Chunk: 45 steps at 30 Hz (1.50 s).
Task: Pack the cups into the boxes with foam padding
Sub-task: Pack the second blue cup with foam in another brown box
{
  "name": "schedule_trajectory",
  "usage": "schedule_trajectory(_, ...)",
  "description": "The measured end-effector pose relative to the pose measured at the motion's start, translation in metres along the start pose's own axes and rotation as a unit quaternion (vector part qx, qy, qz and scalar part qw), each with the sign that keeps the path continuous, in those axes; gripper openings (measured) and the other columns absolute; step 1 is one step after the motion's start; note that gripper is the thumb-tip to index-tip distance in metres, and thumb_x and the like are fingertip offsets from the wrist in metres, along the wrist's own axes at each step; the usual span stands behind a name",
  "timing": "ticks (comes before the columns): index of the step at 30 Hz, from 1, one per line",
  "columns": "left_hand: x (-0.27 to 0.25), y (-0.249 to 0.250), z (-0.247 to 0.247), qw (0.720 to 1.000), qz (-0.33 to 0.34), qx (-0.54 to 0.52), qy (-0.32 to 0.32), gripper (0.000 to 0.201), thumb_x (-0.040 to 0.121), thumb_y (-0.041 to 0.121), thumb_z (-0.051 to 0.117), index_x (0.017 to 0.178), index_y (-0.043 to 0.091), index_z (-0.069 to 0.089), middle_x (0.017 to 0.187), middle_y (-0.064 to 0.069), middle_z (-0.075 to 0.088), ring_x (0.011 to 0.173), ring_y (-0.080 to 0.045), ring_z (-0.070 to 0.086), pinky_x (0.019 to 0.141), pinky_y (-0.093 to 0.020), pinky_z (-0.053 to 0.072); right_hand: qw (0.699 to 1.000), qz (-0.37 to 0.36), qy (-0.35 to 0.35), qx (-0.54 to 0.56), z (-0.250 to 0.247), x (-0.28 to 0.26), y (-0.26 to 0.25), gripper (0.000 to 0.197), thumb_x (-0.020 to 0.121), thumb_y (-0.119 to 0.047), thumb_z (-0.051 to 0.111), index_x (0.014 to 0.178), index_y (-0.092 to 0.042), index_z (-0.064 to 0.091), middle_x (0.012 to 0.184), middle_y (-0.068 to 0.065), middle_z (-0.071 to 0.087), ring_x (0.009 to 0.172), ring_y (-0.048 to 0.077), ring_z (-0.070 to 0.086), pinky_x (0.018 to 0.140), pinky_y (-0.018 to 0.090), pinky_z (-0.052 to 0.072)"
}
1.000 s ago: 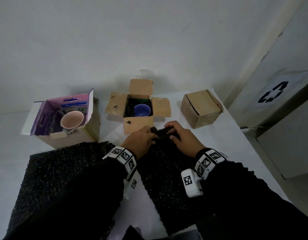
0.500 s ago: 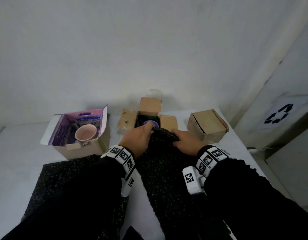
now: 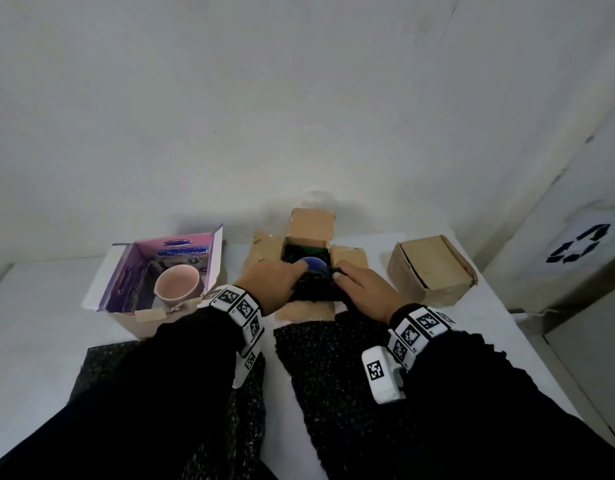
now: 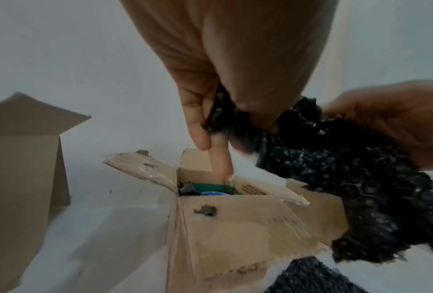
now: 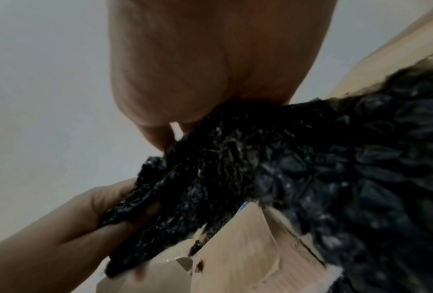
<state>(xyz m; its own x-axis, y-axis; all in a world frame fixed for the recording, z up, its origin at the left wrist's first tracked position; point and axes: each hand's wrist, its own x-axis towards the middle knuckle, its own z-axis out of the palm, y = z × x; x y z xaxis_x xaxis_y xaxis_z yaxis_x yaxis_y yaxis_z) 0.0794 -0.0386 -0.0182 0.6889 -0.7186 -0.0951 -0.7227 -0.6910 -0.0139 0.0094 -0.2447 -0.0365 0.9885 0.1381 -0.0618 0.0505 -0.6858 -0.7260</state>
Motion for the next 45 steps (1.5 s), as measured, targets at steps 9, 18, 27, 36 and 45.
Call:
schedule_trajectory(9,0.047,-0.033,0.012,0.981,-0.016,-0.157,0.115,0.036,0.087,0.029,0.037,0.122,0.024,0.047,0.112,-0.004,0.054,0.088,-0.027,0.057,0.078,-0.045,0.050,0.981,-0.036,0.187,-0.039,-0.001,0.040,0.019,0.025,0.079,-0.008,0.063,0.095,-0.023,0.052,0.092,-0.003,0.052,0.075,0.017,0.053,0.061,0.028,0.039)
schedule_trajectory(18,0.094,-0.050,0.035,0.976,-0.109,-0.150,0.114,0.018,0.091,0.018,0.059,0.109,0.019,0.061,0.123,0.002,0.046,0.082,-0.023,0.062,0.068,-0.038,0.049,0.965,-0.024,0.221,-0.142,0.020,0.090,0.036,0.024,0.071,0.001,0.064,0.090,-0.014,0.064,0.106,0.003,0.051,0.089,0.020,0.054,0.063,0.031,0.048)
schedule_trajectory(27,0.098,-0.053,0.060,0.996,-0.041,0.078,0.001,0.033,0.091,0.034,0.041,0.114,0.027,0.064,0.122,0.010,0.059,0.120,-0.021,0.040,0.100,-0.041,0.027,0.926,-0.064,0.123,-0.350,0.027,0.112,0.045,0.018,0.072,-0.024,0.063,0.086,-0.013,0.068,0.101,0.005,0.059,0.088,0.028,0.049,0.066,0.036,0.042)
schedule_trajectory(36,0.100,-0.047,0.060,0.991,-0.076,0.092,-0.065,0.025,0.091,0.032,0.042,0.107,0.029,0.061,0.110,0.012,0.066,0.131,-0.020,0.030,0.109,-0.053,0.014,0.885,-0.063,0.062,-0.457,0.032,0.117,0.041,0.026,0.064,-0.025,0.059,0.087,-0.013,0.056,0.076,0.007,0.063,0.091,0.032,0.049,0.075,0.040,0.028)
schedule_trajectory(45,0.105,-0.040,0.060,0.985,-0.107,0.129,-0.040,0.027,0.094,0.033,0.047,0.107,0.027,0.069,0.123,0.000,0.048,0.127,-0.028,0.030,0.108,-0.052,0.014,0.896,-0.038,0.039,-0.441,0.028,0.123,0.021,0.016,0.089,-0.025,0.052,0.088,-0.012,0.060,0.084,0.009,0.066,0.104,0.032,0.049,0.089,0.046,0.030)
